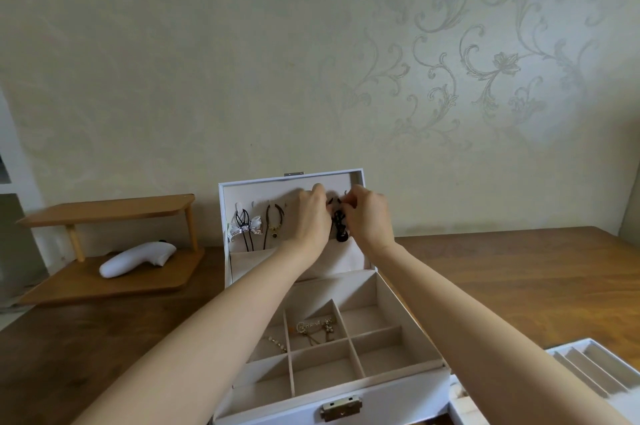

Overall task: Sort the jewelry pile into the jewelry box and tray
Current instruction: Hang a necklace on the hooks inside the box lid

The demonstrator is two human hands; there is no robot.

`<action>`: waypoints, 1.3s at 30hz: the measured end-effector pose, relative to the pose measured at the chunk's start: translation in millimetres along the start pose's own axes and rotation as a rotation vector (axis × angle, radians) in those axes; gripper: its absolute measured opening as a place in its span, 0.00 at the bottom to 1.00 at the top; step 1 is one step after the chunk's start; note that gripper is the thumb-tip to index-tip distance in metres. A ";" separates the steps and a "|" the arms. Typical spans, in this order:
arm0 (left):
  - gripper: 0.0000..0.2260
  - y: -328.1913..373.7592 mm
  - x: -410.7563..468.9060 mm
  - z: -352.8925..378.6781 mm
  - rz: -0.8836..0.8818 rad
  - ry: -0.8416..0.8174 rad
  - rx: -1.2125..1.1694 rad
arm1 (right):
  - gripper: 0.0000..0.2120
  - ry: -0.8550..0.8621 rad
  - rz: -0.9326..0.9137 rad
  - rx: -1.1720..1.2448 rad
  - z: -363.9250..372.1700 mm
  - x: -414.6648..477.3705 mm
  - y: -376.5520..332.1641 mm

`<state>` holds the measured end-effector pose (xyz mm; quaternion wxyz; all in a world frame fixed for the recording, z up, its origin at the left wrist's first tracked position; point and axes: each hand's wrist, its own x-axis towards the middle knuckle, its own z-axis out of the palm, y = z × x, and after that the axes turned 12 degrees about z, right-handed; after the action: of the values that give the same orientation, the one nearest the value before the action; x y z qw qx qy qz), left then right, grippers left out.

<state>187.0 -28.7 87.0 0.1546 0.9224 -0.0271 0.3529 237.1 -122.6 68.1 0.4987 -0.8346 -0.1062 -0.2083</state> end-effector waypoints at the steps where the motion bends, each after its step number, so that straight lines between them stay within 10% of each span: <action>1: 0.04 -1.6 0.6 0.6 -0.005 0.015 0.012 | 0.06 0.012 -0.015 -0.015 0.5 -0.2 0.5; 7: 0.01 -5.2 10.9 11.5 -0.039 0.074 -0.044 | 0.03 0.223 -0.214 -0.266 -3.4 7.5 -4.7; 10: 0.02 -3.2 12.8 15.0 -0.015 0.085 -0.043 | 0.20 0.392 -0.349 -0.327 -6.0 15.5 -3.1; 17: 0.03 -4.9 13.2 15.9 0.003 0.102 -0.074 | 0.24 -0.160 -0.179 -0.075 -15.1 45.1 -6.0; 39: 0.09 -10.2 -46.8 -1.4 0.237 -0.050 0.273 | 0.21 -0.173 -0.105 0.166 -19.8 37.9 -14.4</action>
<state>152.7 -21.4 54.4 -0.0157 0.9337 -0.0913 0.3459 260.5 -134.2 104.8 0.5433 -0.7988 -0.2092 -0.1518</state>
